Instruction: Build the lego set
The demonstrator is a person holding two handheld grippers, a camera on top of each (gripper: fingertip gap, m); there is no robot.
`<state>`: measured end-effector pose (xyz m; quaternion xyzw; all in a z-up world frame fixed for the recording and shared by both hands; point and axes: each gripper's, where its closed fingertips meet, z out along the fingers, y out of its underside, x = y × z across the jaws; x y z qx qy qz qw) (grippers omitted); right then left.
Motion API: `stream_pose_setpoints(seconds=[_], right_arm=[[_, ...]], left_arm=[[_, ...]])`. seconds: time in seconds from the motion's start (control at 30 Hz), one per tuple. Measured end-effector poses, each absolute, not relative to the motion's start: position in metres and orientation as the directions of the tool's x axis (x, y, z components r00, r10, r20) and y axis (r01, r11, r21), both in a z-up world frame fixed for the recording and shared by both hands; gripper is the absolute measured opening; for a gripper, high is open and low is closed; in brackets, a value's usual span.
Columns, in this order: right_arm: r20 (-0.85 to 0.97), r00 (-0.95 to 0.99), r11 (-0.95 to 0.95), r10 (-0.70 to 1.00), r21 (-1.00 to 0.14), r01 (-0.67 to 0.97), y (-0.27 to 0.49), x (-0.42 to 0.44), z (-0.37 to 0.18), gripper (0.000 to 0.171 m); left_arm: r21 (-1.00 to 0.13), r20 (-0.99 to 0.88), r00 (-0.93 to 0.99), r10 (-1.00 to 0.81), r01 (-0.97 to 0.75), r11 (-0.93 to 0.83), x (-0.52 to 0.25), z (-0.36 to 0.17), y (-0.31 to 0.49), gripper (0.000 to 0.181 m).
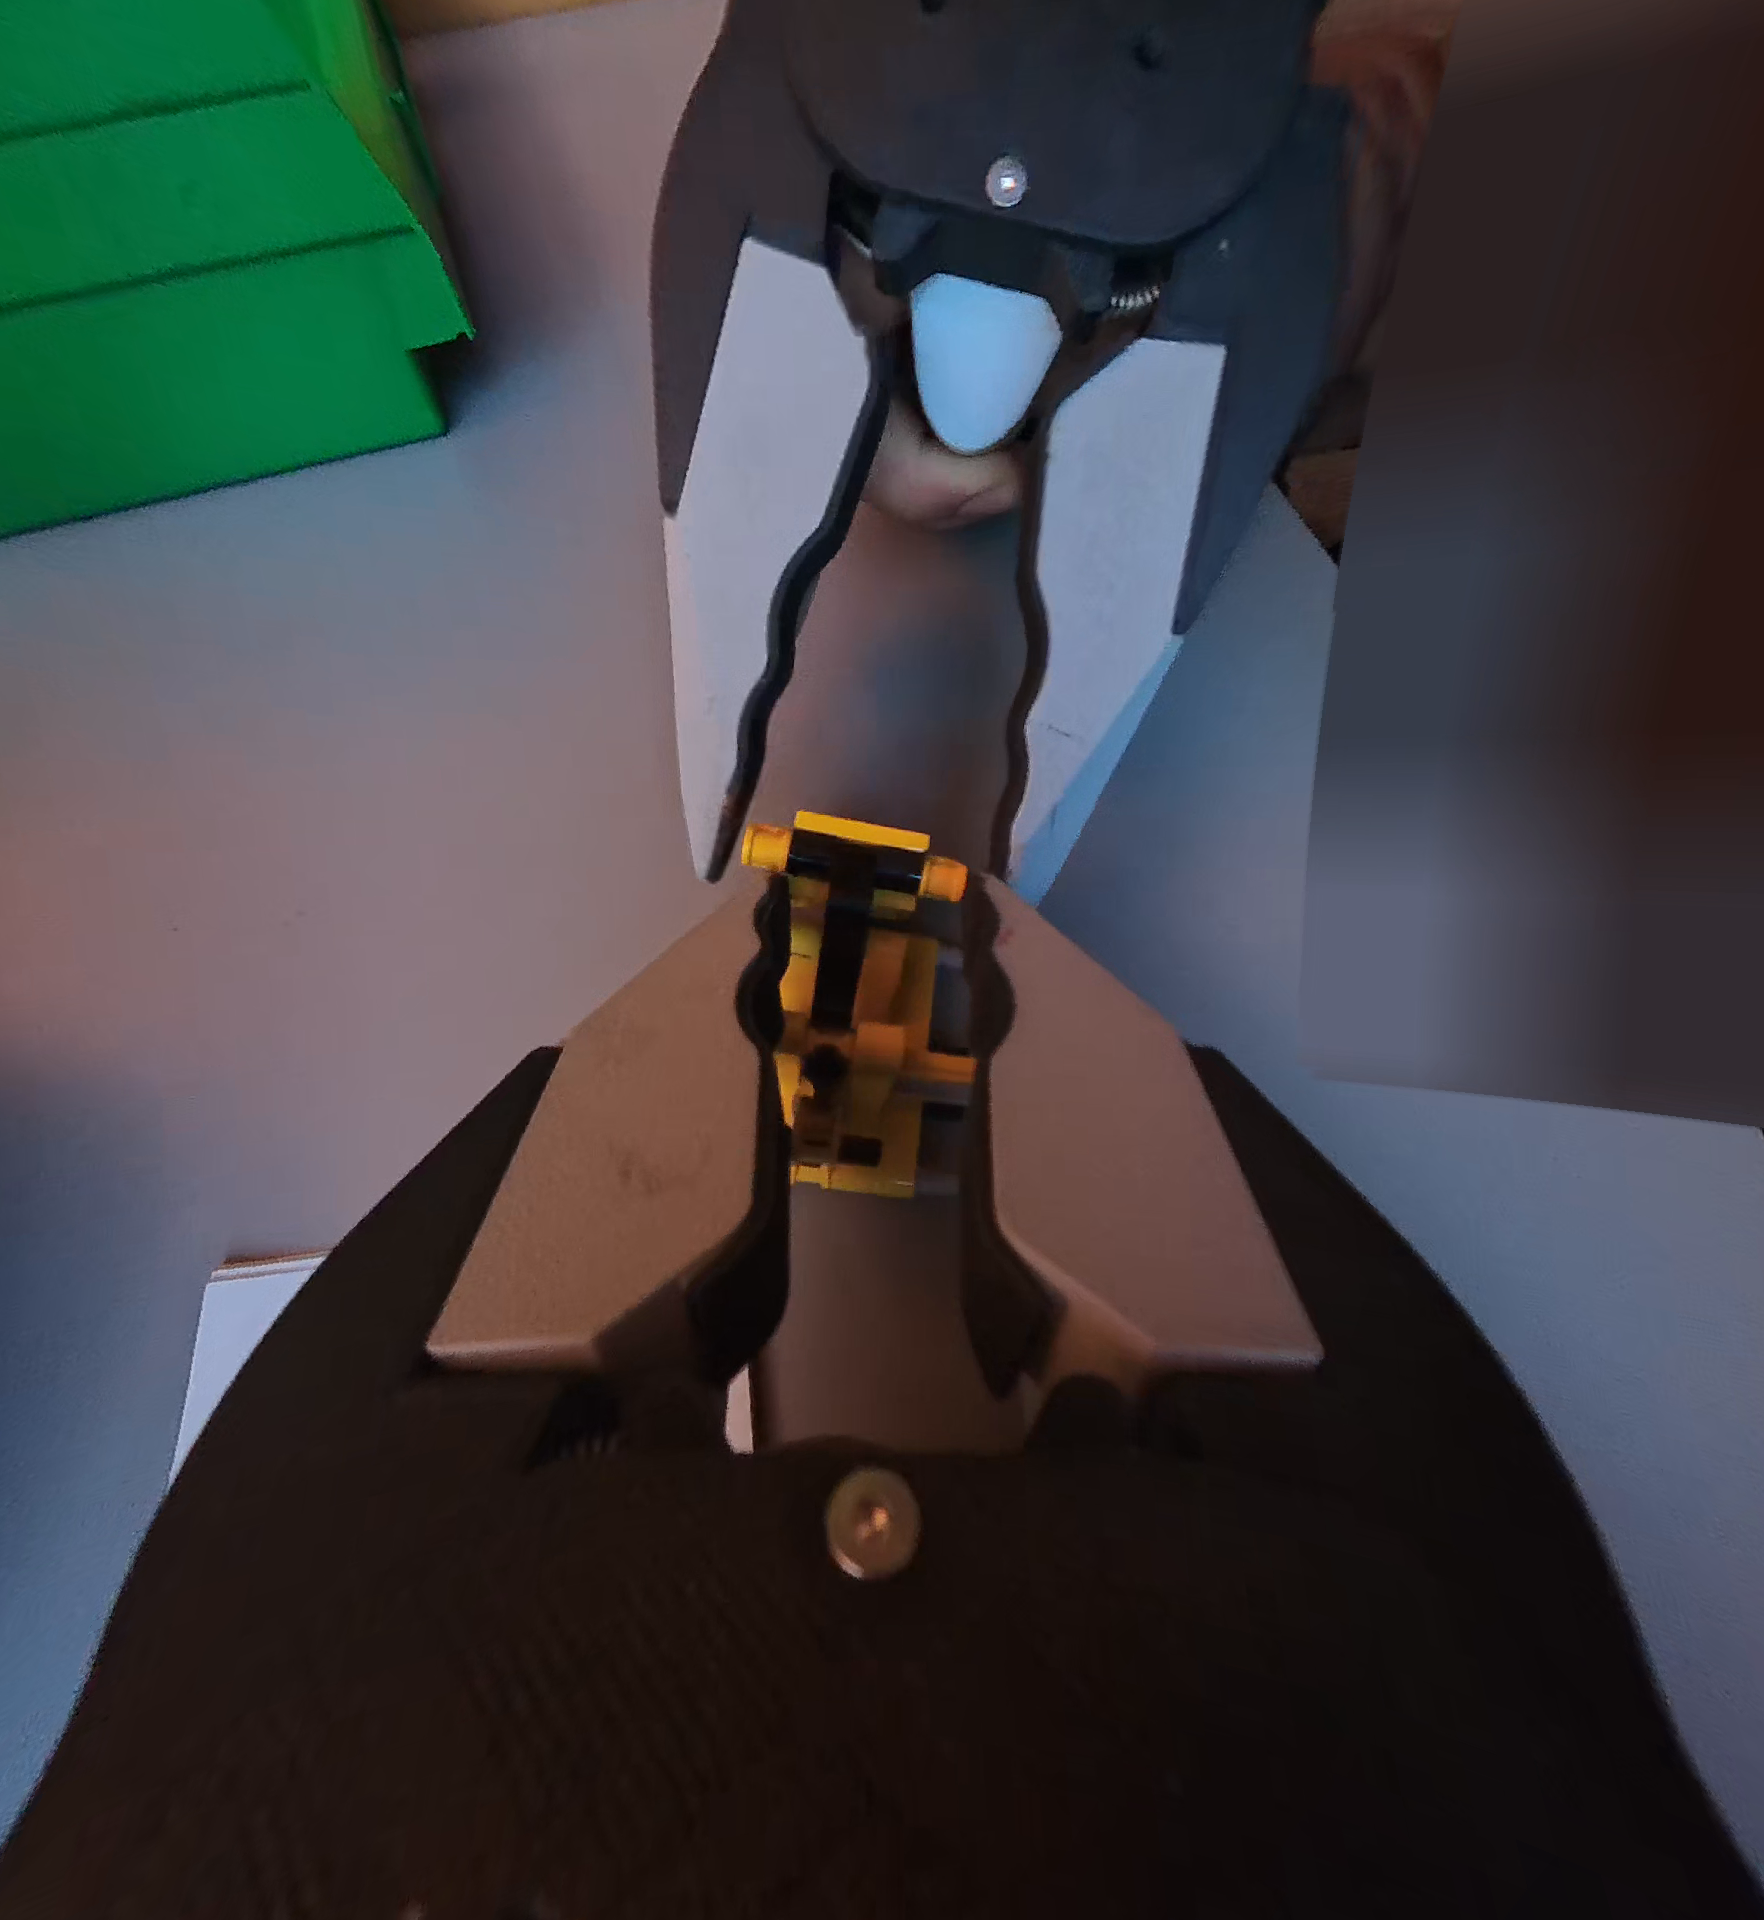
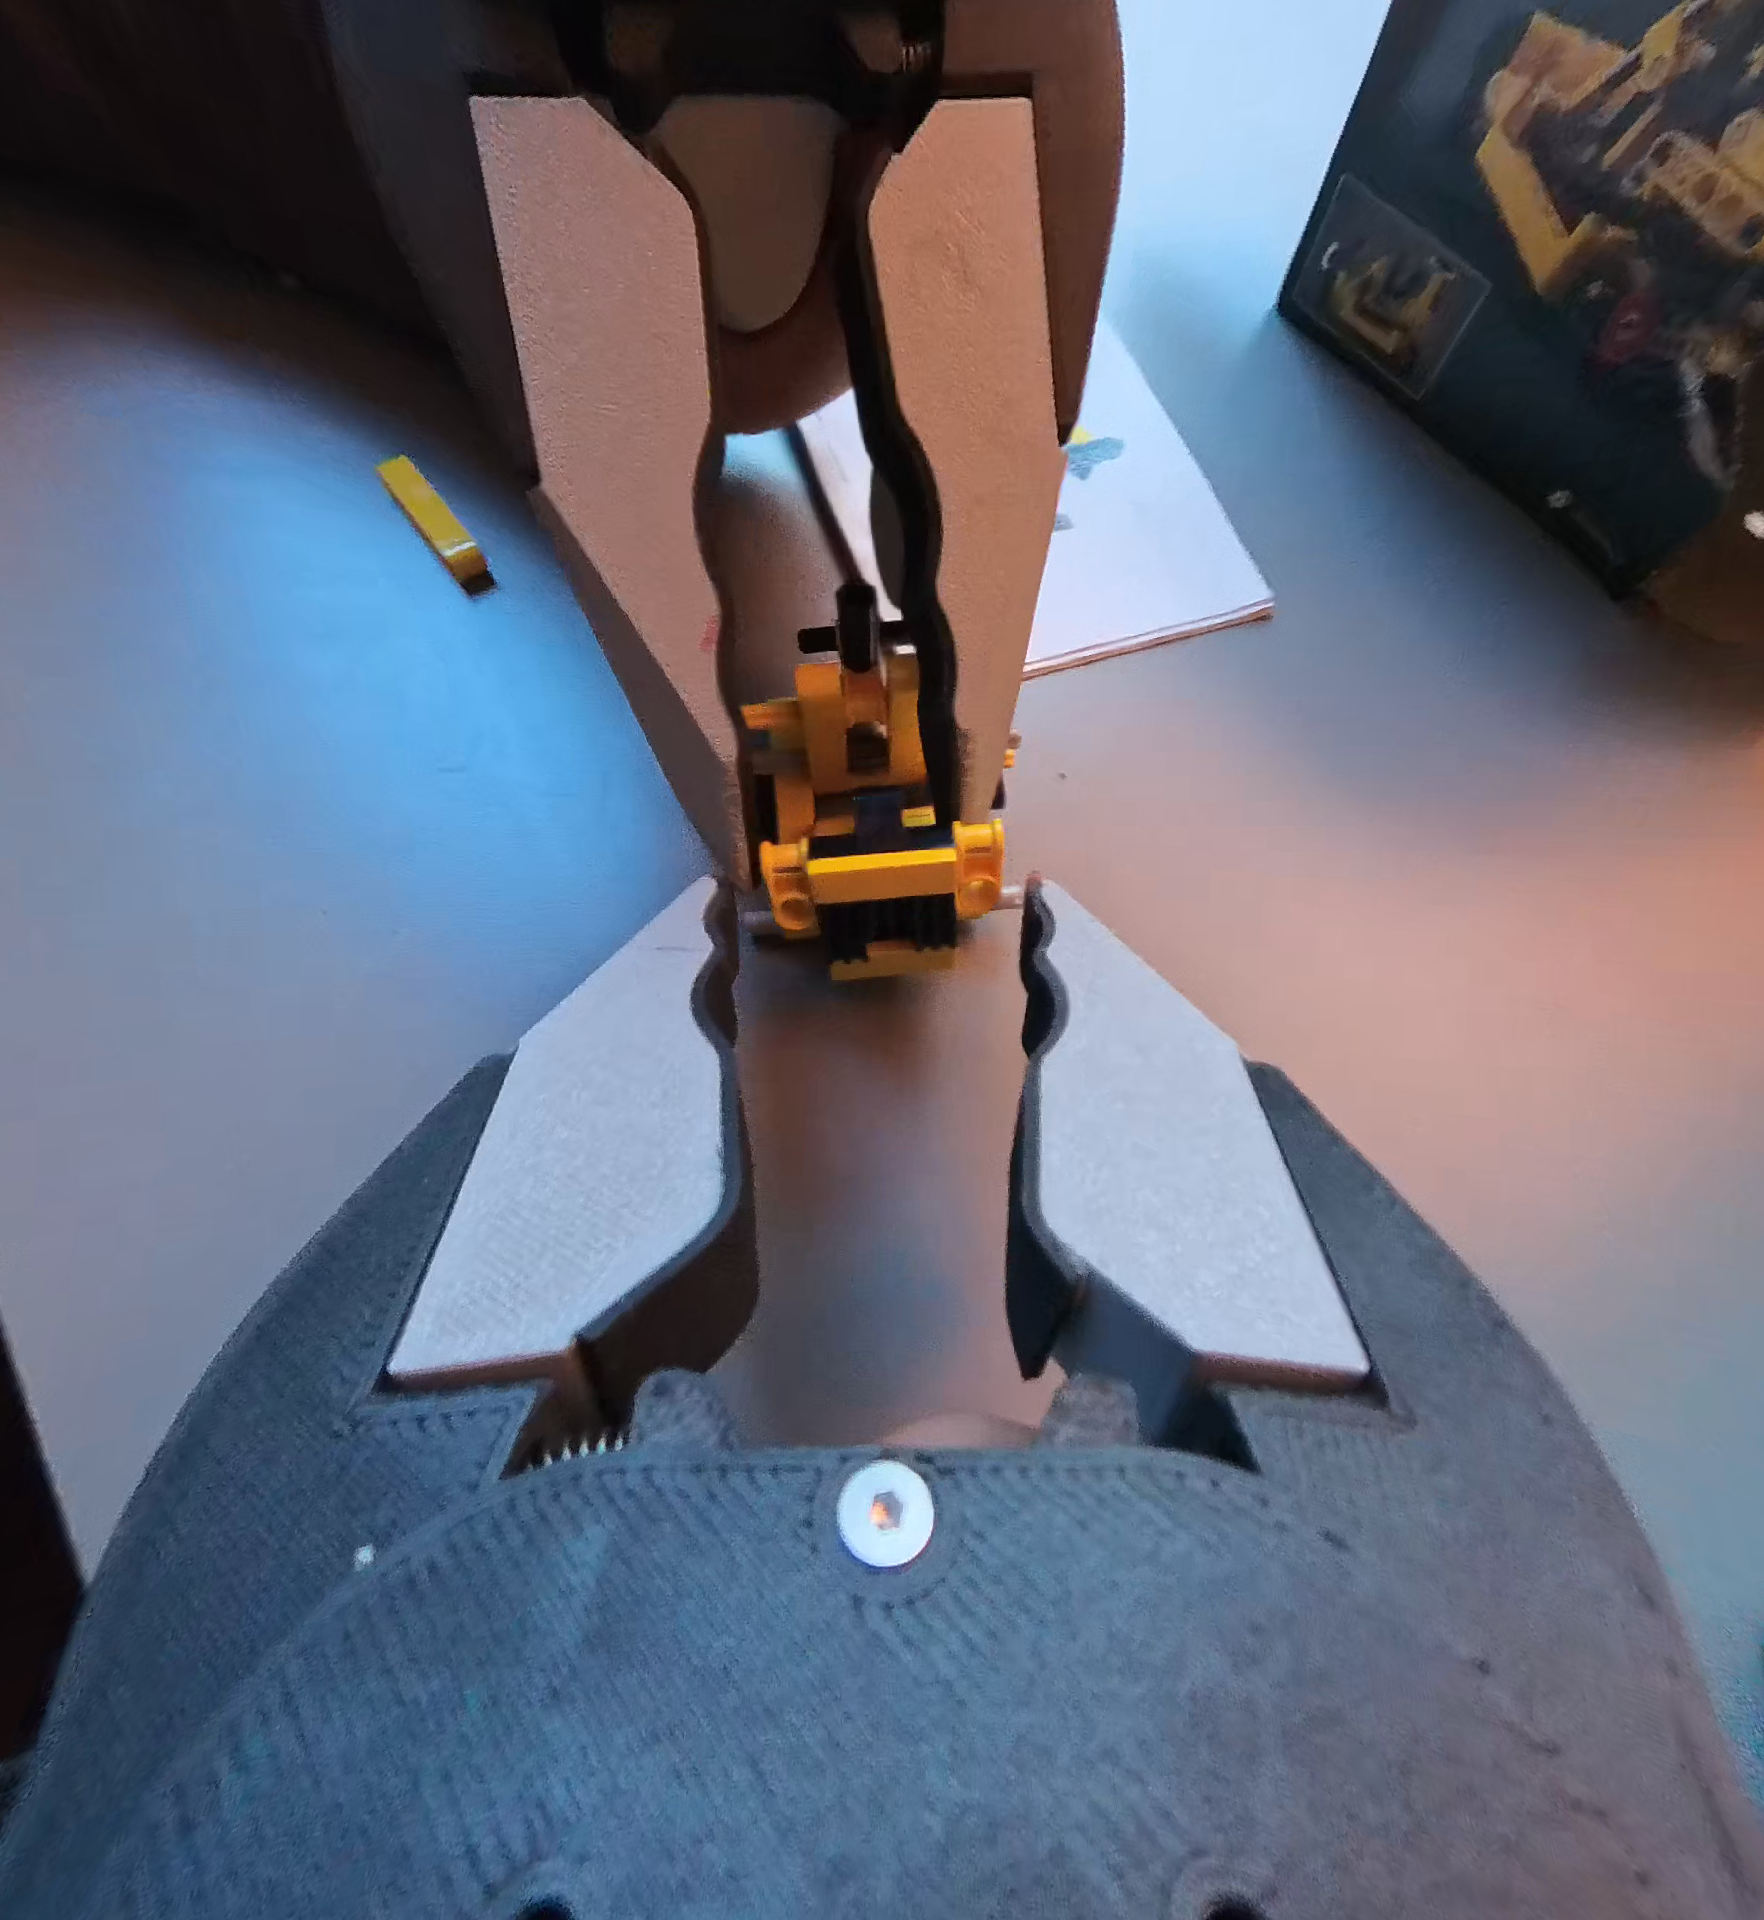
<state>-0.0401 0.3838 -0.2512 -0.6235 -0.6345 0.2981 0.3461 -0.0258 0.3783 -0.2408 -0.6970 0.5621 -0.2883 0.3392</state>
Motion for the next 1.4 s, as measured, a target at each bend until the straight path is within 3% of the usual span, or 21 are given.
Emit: stream_pose_setpoints(seconds=[0.1, 0.3, 0.8, 0.97, 1.1, 1.4], right_arm=[[0.010, -0.011, 0.014, 1.000, -0.807, 0.590, 0.380, -0.040, -0.252, 0.047], [0.147, -0.031, 0.137, 0.989, -0.798, 0.587, 0.380, -0.040, -0.251, 0.045], [0.250, -0.101, 0.261, 0.963, -0.766, 0.588, 0.380, -0.039, -0.253, 0.041], [0.190, -0.059, 0.189, 0.980, -0.790, 0.583, 0.390, -0.041, -0.251, 0.045], [0.329, -0.052, 0.301, 0.943, -0.773, 0.558, 0.391, -0.047, -0.248, 0.050], [0.346, -0.039, 0.307, 0.938, -0.772, 0.557, 0.392, -0.046, -0.248, 0.049]], left_arm=[[-0.797, 0.022, 0.203, -0.979, -0.588, -0.140, -0.025, -0.241, 0.378, 0.031], [-0.791, -0.002, 0.189, -0.982, -0.601, -0.114, -0.024, -0.241, 0.377, 0.031], [-0.768, -0.075, 0.162, -0.984, -0.639, -0.046, -0.024, -0.242, 0.375, 0.029], [-0.780, -0.061, 0.194, -0.979, -0.621, -0.074, -0.025, -0.241, 0.386, 0.030], [-0.782, -0.029, 0.170, -0.985, -0.617, -0.084, -0.023, -0.241, 0.382, 0.026], [-0.793, -0.019, 0.167, -0.986, -0.604, -0.087, -0.024, -0.240, 0.383, 0.024]])
